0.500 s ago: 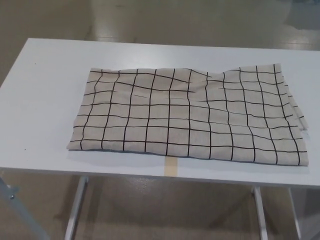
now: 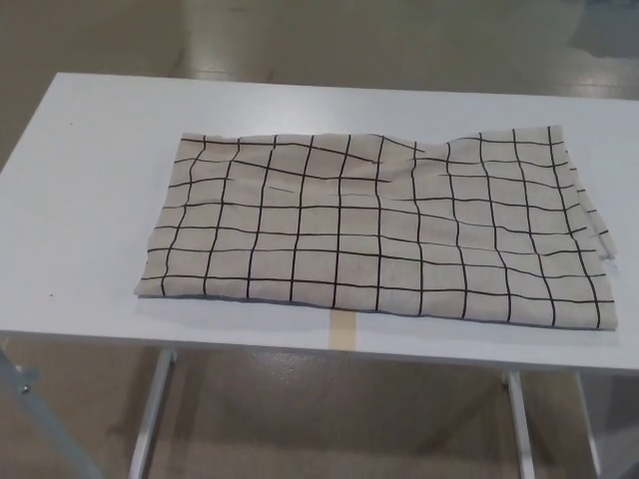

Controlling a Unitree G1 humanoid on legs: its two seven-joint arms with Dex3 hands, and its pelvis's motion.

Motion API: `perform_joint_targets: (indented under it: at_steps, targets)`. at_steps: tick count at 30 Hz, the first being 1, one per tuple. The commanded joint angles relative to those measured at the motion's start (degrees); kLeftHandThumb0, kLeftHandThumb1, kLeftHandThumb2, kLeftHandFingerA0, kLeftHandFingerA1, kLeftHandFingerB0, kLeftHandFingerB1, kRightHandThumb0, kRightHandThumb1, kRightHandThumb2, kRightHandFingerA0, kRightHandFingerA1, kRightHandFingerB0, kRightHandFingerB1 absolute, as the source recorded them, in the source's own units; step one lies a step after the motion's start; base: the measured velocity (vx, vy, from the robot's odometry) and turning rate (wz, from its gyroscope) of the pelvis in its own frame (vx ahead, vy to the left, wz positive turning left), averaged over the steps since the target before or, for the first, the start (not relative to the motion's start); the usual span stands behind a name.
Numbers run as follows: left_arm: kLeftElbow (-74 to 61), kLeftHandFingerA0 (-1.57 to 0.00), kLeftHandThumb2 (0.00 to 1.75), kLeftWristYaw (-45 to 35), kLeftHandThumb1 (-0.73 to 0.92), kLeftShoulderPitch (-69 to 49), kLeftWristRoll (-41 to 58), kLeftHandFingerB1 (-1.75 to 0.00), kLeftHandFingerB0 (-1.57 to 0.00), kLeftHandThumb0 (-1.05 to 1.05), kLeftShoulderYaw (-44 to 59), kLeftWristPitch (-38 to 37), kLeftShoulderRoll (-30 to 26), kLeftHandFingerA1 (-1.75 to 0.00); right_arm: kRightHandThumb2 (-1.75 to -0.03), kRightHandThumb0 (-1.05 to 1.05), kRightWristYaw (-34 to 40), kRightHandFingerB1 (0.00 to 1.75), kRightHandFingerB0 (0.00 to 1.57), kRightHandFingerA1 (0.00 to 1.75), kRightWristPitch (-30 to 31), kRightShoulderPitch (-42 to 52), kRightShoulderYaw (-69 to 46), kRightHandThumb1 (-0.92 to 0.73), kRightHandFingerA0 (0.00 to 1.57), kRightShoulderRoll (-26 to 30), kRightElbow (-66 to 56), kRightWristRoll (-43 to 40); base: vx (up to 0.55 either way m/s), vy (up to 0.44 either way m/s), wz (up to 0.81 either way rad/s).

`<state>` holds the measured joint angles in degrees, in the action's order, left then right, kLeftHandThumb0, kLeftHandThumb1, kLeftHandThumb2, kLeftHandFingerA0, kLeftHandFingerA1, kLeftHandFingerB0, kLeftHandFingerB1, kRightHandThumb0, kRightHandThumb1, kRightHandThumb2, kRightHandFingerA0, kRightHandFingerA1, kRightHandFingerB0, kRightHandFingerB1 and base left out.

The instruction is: Use the left hand to fold a white towel with checkered patterns in half.

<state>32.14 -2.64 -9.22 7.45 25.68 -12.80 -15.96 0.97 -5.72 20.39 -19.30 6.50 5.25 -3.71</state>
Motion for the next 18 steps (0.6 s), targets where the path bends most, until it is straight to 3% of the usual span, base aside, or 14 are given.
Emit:
perform_joint_targets:
  at_steps: [1,5,6,9,10,14,16,18]
  targets:
    - [-10.45,0.00,0.68,-2.49,0.44,-1.56,3.36,-0.15,0.00,-0.27,0.47,-4.97,1.05,-0.25,-0.59,-0.19,-1.59,0.44,0.45,0.51,-0.89,1.64,3.10,-0.62,0.44,-1.76,-3.02,-0.33,0.00,0.000,0.00]
    - [-25.23,0.00,0.59,-6.45,0.46,-2.51,6.41,-0.13,0.00,-0.35,0.57,-6.78,-0.78,-0.14,-0.59,-0.22,-5.06,0.43,0.44,0.50,-1.39,1.53,5.11,-0.64,0.44,-1.66,-0.38,-1.89,0.00,0.000,0.00]
    - [-27.88,0.00,0.68,-7.03,0.32,-3.01,6.13,-0.15,0.00,-0.46,0.44,-7.11,-1.58,-0.22,-0.59,-0.23,-5.65,0.43,0.44,0.50,-0.95,1.12,5.19,-0.64,0.43,-1.51,0.26,-2.37,0.00,0.000,0.00]
    - [-34.05,0.00,0.71,-7.55,0.36,-3.61,4.10,-0.11,0.00,-0.55,0.46,-8.44,-3.63,-0.14,-0.60,-0.23,-6.46,0.43,0.43,0.50,-0.93,-0.41,5.26,-0.64,0.42,-1.07,1.72,-2.99,0.00,0.000,0.00]
    - [-36.98,0.00,0.70,-6.42,0.38,-3.34,0.94,0.00,0.00,-0.62,0.54,-10.84,-4.26,-0.08,-0.59,-0.22,-6.32,0.44,0.43,0.51,-2.21,-0.79,5.49,-0.64,0.42,-0.99,2.38,-2.46,0.00,0.000,0.00]
    - [-42.08,0.00,0.71,-0.91,0.39,1.13,-10.04,0.00,0.00,-0.64,-0.17,-16.90,-5.03,-0.09,-0.59,-0.23,-4.62,0.44,0.43,0.51,-4.57,-2.73,6.15,-0.64,0.42,-0.98,3.94,-0.27,0.00,0.000,0.00]
    - [-40.85,0.00,0.74,0.68,0.37,5.47,-16.35,-0.13,-0.01,-0.58,-2.12,-20.18,-6.70,-0.19,-0.59,-0.22,-5.02,0.45,0.44,0.51,-6.57,-3.28,6.13,-0.65,0.43,-0.95,5.60,-0.45,0.00,0.000,0.00]
    - [-40.75,0.00,0.73,0.75,0.37,6.98,-18.95,-0.15,-0.03,-0.58,-3.62,-19.63,-7.85,-0.21,-0.59,-0.22,-5.37,0.45,0.44,0.52,-7.34,-3.16,6.12,-0.65,0.43,-0.77,6.23,-0.49,0.00,0.000,0.00]
